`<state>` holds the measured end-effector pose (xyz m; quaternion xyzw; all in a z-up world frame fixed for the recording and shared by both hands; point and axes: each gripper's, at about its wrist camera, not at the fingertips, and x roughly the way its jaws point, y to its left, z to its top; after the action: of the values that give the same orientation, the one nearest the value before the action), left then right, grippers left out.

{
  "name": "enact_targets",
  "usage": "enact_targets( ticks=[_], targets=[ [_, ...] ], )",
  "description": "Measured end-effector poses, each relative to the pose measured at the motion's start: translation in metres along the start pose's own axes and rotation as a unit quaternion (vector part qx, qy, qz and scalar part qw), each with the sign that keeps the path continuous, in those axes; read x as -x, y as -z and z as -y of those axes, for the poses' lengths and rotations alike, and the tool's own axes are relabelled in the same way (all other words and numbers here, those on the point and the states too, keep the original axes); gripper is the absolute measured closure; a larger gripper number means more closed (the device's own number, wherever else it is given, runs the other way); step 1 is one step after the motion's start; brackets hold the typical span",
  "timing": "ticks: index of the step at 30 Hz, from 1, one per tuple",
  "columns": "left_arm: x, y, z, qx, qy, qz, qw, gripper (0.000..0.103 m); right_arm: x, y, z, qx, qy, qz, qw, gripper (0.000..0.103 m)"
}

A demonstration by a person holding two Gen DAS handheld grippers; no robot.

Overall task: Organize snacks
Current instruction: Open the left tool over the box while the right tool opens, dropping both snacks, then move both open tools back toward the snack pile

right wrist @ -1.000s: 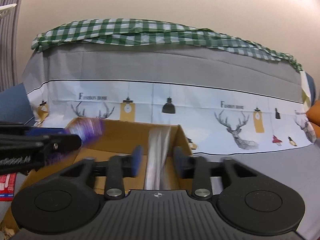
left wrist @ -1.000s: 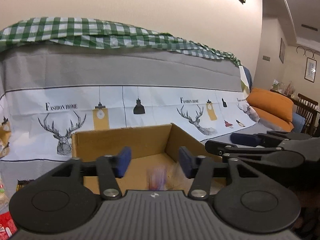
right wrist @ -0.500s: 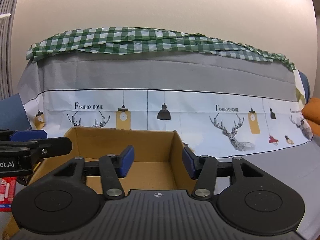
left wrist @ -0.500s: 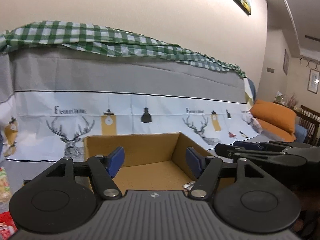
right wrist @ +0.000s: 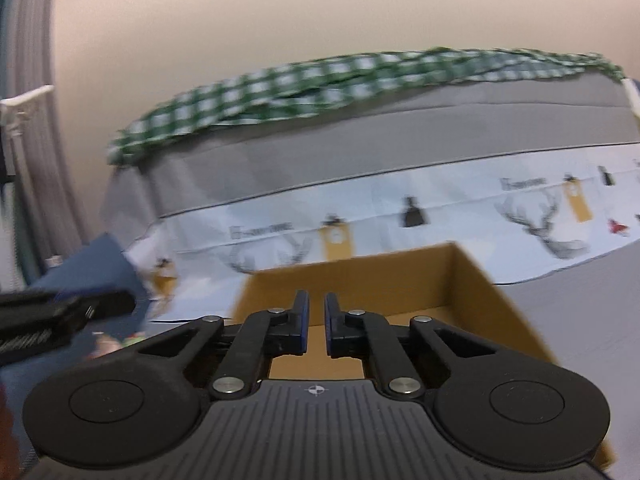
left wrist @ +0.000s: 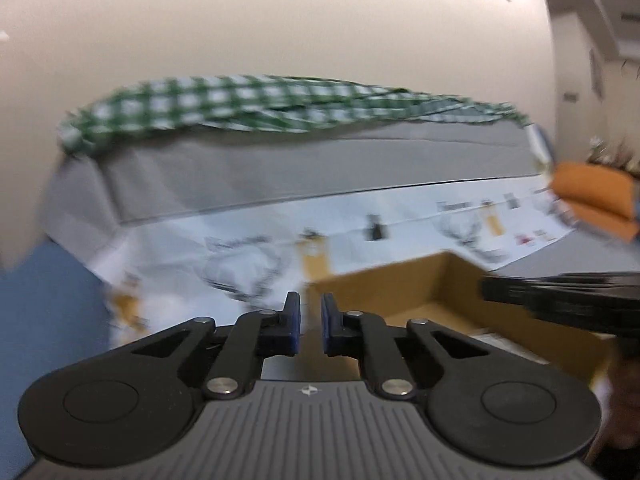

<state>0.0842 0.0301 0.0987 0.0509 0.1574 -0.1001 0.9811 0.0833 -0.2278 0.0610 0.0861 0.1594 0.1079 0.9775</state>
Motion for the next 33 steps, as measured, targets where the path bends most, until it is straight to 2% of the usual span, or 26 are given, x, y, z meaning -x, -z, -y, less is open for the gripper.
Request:
enact_targets(
  ticks=[3,4,5,7,10,13,17,18,19,23,28,33],
  targets=[
    [0.0,0.018,-0.038,0.012,-0.071,-0.009,0.9973,0.092,0.003,0.005,-0.023,0.007,-0.042,-0.001,0.999,0.096],
    [-0.002,0.029,-0.051,0.028,-0.091,-0.026,0.9951,0.092,0.002,0.006,-0.032,0.01,-0.061,-0.007,0.998,0.096],
    [-0.006,0.035,-0.062,0.041,-0.11,-0.061,0.9912,0.092,0.0,0.009,-0.041,0.013,-0.085,-0.016,0.996,0.095],
    [-0.005,0.037,-0.083,0.072,-0.157,-0.079,0.9818,0.092,-0.001,0.014,-0.059,0.023,-0.112,-0.025,0.993,0.094],
    [-0.005,0.04,-0.108,0.123,-0.166,-0.088,0.9745,0.091,-0.007,0.023,-0.086,0.028,-0.154,-0.046,0.987,0.094],
    [-0.013,0.043,-0.12,0.123,-0.193,-0.114,0.9667,0.091,-0.013,0.035,-0.117,0.041,-0.182,-0.072,0.98,0.094],
    [-0.016,0.043,-0.132,0.131,-0.209,-0.119,0.9618,0.091,-0.023,0.053,-0.157,0.064,-0.193,-0.11,0.973,0.093],
    [-0.019,0.044,-0.132,0.129,-0.212,-0.122,0.961,0.091,-0.027,0.058,-0.164,0.064,-0.189,-0.122,0.972,0.092],
    [-0.02,0.045,-0.133,0.129,-0.214,-0.123,0.9603,0.091,-0.033,0.064,-0.171,0.063,-0.18,-0.136,0.972,0.085],
    [-0.024,0.049,-0.137,0.124,-0.222,-0.131,0.9582,0.09,-0.055,0.082,-0.18,0.04,-0.099,-0.174,0.979,0.029],
    [-0.03,0.054,-0.141,0.116,-0.226,-0.142,0.9568,0.09,-0.084,0.104,-0.172,-0.041,-0.011,-0.215,0.976,0.025],
    [-0.04,0.062,-0.142,0.097,-0.227,-0.166,0.9548,0.09,-0.108,0.117,-0.161,-0.118,0.09,-0.215,0.965,0.021]
  ],
)
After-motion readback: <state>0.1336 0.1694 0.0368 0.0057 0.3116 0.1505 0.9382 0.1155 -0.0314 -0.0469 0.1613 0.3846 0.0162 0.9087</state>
